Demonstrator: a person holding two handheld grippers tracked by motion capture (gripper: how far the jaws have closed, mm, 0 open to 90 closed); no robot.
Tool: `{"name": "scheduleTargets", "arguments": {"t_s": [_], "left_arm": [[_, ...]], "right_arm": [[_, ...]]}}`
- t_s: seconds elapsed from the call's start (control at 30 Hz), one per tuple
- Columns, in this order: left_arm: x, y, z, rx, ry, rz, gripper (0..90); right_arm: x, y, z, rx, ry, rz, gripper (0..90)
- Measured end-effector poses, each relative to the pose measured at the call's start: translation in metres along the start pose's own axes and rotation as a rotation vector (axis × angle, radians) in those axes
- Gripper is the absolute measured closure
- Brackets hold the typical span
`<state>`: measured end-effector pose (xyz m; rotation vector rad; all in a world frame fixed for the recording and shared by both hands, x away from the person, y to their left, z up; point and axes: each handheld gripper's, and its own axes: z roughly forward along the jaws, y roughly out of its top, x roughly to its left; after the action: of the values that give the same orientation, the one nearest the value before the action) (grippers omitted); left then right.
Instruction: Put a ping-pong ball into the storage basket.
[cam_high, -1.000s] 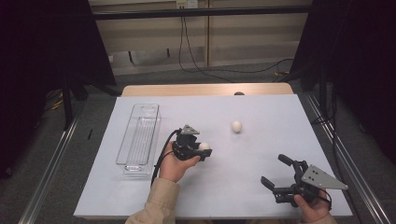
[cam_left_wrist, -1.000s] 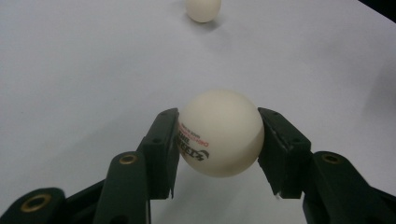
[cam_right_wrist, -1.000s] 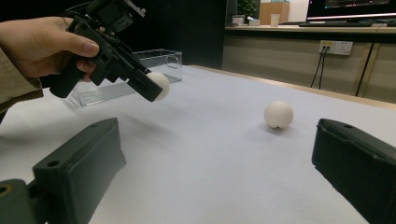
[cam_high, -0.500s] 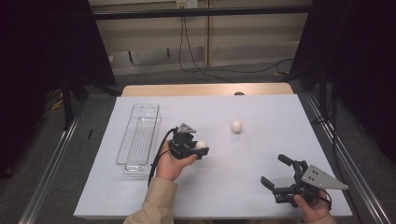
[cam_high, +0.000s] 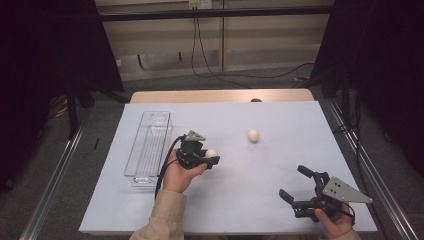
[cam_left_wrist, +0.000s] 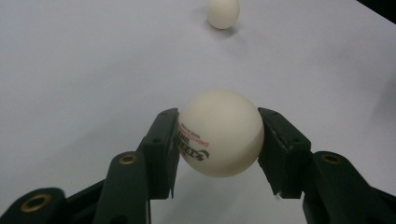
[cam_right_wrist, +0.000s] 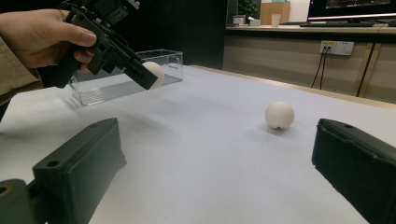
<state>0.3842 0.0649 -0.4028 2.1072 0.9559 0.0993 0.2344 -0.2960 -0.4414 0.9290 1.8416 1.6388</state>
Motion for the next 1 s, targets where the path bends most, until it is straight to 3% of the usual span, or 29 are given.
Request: {"name": "scheduleTargets", "arguments": {"t_s": [1.0], "left_arm": [[0.01, 0.002, -0.018, -0.014, 0.032, -0.009, 51.1]], "right_arm": [[0.0, 0.0, 0.0, -0.003, 0.001, 0.001, 1.2]]}}
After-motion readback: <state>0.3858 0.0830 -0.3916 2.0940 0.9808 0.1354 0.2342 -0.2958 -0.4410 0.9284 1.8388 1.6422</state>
